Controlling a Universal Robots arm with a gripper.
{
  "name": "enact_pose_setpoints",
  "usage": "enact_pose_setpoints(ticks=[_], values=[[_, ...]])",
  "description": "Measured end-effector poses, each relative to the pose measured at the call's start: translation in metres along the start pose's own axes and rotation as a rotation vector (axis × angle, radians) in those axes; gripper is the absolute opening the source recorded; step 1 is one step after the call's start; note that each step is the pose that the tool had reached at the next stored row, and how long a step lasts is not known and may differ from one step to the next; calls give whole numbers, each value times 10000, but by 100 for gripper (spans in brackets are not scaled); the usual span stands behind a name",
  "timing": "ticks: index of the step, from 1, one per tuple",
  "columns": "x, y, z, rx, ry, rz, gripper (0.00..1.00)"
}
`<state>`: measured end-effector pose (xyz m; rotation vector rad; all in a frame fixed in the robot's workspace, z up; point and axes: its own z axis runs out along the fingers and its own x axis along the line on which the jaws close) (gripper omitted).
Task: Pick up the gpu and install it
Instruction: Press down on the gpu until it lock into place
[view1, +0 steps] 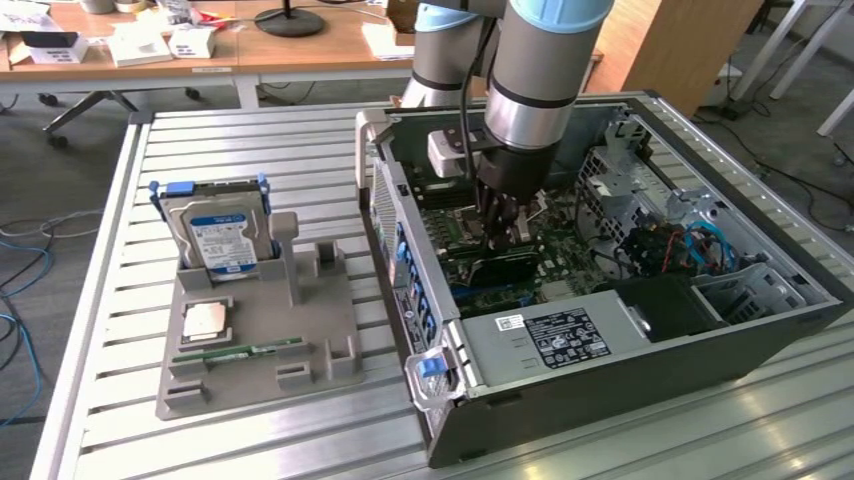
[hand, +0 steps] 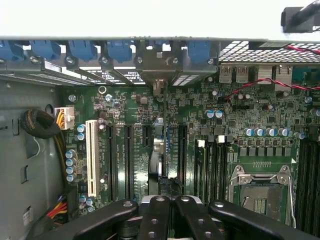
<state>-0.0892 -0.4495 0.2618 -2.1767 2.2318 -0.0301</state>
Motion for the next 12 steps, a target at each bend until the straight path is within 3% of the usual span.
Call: enact_pose_setpoints(ticks=[12], values=[[0,1,8,-1,3,-1,11]])
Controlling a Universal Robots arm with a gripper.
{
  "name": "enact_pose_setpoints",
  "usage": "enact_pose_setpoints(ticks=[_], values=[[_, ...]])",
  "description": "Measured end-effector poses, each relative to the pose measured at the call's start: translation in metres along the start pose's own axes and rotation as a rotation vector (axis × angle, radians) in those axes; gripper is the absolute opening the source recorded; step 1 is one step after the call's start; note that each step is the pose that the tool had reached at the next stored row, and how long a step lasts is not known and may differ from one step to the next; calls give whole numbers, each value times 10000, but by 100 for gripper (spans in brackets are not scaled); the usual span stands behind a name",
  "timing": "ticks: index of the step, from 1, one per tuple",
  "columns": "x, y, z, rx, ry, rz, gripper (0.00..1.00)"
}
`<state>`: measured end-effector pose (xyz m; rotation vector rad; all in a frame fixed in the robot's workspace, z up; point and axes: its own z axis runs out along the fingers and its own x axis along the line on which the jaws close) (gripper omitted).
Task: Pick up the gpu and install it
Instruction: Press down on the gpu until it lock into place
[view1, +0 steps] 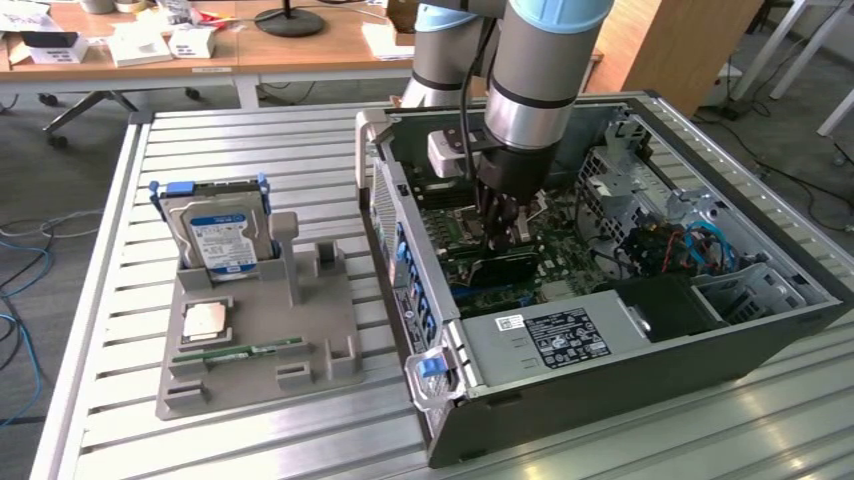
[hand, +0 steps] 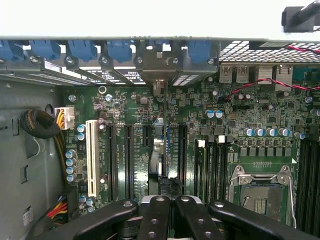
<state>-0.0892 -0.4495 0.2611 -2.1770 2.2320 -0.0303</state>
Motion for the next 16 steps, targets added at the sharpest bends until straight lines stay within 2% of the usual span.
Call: enact_pose_setpoints(ticks=[16], values=[[0,0,2,2,-4,1,11]])
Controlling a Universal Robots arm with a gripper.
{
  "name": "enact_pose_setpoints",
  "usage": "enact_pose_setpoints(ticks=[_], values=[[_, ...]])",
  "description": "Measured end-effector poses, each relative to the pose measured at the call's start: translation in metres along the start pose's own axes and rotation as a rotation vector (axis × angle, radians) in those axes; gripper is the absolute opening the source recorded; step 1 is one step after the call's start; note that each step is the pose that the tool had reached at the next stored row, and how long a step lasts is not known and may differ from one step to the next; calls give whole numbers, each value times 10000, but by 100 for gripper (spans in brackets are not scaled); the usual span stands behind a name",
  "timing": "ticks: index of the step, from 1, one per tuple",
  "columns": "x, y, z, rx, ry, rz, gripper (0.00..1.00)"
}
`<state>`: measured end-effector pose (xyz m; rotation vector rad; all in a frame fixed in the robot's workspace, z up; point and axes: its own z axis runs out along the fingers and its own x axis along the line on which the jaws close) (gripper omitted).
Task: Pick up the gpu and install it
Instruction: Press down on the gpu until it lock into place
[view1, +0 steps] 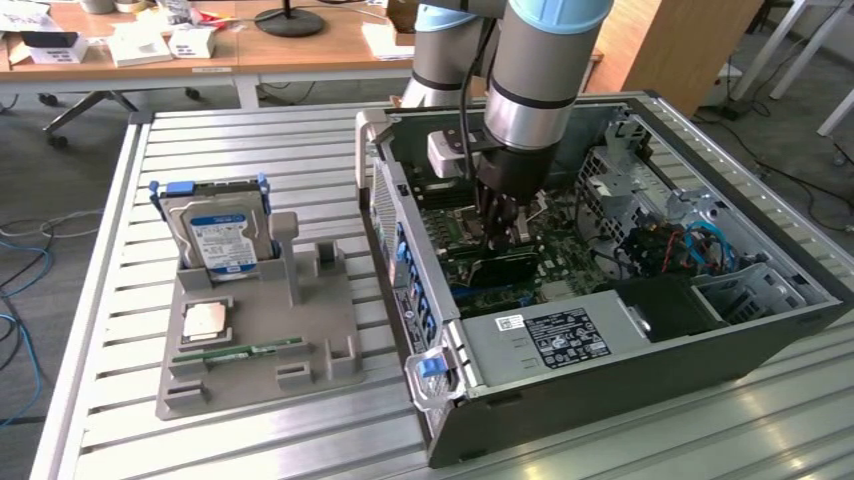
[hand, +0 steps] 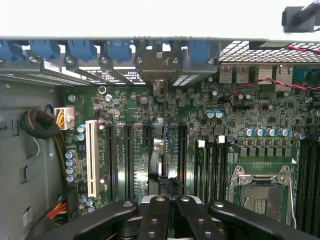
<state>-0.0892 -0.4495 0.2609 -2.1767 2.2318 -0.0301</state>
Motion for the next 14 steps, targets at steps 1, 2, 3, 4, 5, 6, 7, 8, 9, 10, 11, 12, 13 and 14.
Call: enact_pose_setpoints(ticks=[1,2,3,4,5,6,7,8,9,10,11,12,13,14], values=[[0,0,0,0,0,0,11],[0,1,0,0,1,-2,11],[0,3,0,2,1,-2,11],[0,6,0,4,1,-1,11],[0,11,0,2,0,0,11],[0,12,0,1,0,-1,11],[0,14,0,1,0,-2,11],[0,16,-1,1,0,-1,11],[0,18,-1,1,0,0,11],[1,18,-1,1,1,-1,11],[0,19,-1,2,0,-1,11],[1,18,-1,2,0,-1,11],[1,19,0,2,0,0,11],[1,19,-1,2,0,0,11]])
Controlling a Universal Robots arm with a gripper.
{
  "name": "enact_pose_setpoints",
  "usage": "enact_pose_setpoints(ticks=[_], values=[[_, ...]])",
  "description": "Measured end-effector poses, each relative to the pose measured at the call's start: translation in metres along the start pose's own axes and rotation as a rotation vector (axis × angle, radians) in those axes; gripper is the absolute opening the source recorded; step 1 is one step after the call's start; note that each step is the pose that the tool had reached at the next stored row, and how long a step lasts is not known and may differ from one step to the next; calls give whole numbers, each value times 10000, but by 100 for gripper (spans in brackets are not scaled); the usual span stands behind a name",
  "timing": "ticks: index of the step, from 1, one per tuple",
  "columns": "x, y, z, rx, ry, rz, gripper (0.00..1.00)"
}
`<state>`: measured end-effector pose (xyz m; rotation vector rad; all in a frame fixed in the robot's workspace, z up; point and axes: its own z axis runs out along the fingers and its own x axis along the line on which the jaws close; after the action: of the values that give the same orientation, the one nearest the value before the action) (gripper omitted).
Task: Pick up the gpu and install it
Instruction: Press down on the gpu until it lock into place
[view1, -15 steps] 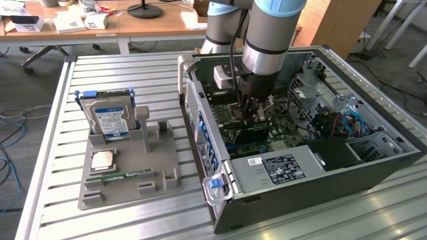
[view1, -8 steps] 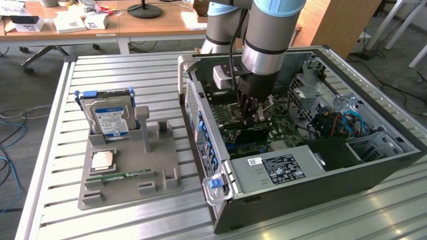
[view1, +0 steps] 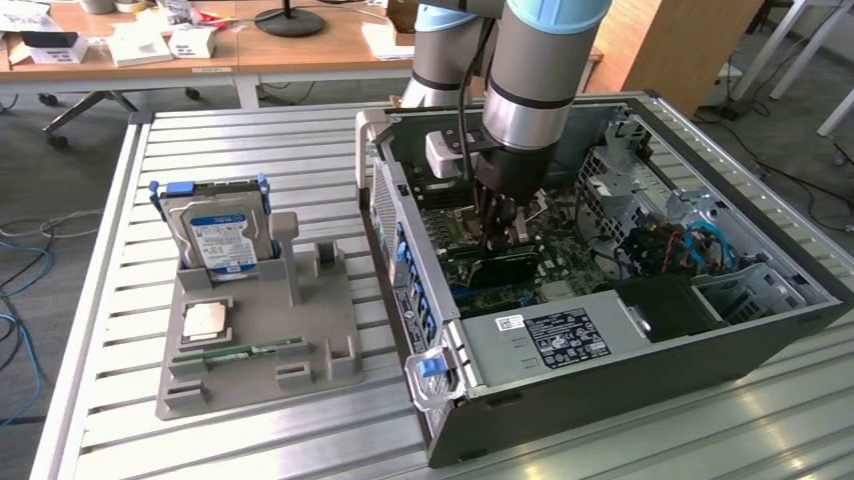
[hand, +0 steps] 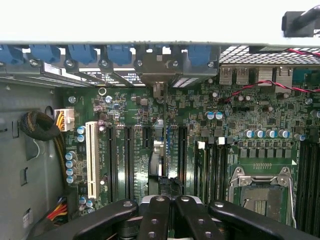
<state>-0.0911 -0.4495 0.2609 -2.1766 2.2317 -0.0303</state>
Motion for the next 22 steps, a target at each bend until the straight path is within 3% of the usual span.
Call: enact_pose_setpoints(ticks=[11,22], values=[[-1,-1,-16,6,-16,2,11],[-1,-7,-198,0,19,-2,11]])
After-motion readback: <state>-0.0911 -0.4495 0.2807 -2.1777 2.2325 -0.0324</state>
